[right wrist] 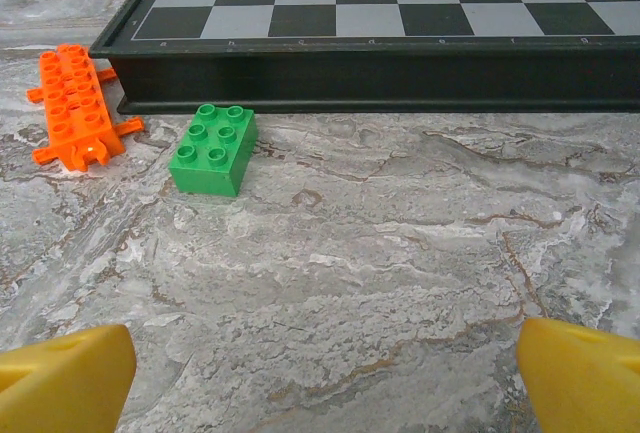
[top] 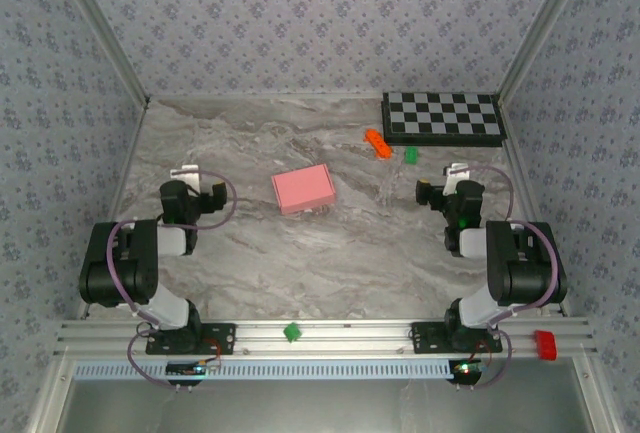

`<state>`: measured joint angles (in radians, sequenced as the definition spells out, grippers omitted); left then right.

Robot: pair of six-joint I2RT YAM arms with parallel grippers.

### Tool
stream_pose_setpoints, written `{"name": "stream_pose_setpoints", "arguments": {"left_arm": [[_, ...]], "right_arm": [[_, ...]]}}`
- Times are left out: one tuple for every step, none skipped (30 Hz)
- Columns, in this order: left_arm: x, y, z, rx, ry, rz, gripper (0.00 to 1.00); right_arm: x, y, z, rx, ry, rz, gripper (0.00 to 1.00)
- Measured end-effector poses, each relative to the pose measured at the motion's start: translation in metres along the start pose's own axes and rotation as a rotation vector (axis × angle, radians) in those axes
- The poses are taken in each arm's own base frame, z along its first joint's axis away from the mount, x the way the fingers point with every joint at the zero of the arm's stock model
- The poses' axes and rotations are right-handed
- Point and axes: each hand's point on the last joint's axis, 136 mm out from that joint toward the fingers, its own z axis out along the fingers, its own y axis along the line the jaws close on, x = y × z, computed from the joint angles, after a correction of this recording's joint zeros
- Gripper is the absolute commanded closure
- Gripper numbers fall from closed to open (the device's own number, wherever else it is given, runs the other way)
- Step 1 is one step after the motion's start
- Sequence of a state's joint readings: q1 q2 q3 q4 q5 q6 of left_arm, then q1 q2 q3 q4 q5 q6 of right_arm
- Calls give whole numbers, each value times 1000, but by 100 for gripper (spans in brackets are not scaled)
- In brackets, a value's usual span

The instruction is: Fold the paper box

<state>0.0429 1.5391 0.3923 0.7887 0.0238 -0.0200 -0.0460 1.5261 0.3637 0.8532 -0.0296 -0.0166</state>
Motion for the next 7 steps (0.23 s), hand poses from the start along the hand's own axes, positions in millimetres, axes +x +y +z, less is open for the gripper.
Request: {"name": "stream_pose_setpoints", "arguments": {"left_arm": [[0, 0, 0, -2, 0, 0, 0], [0, 1, 0, -3, 0, 0, 0], [0, 1, 0, -3, 0, 0, 0], [0, 1, 0, -4, 0, 0, 0], [0, 1, 0, -6, 0, 0, 0], [0, 1, 0, -7, 0, 0, 0], [0, 1, 0, -8, 0, 0, 0]], "right_arm": [[0, 0, 0, 0, 0, 0, 0], [0, 0, 0, 0, 0, 0, 0], [0, 0, 0, 0, 0, 0, 0], [0, 0, 0, 0, 0, 0, 0], [0, 0, 0, 0, 0, 0, 0], [0, 0, 0, 0, 0, 0, 0], [0, 0, 0, 0, 0, 0, 0]]}}
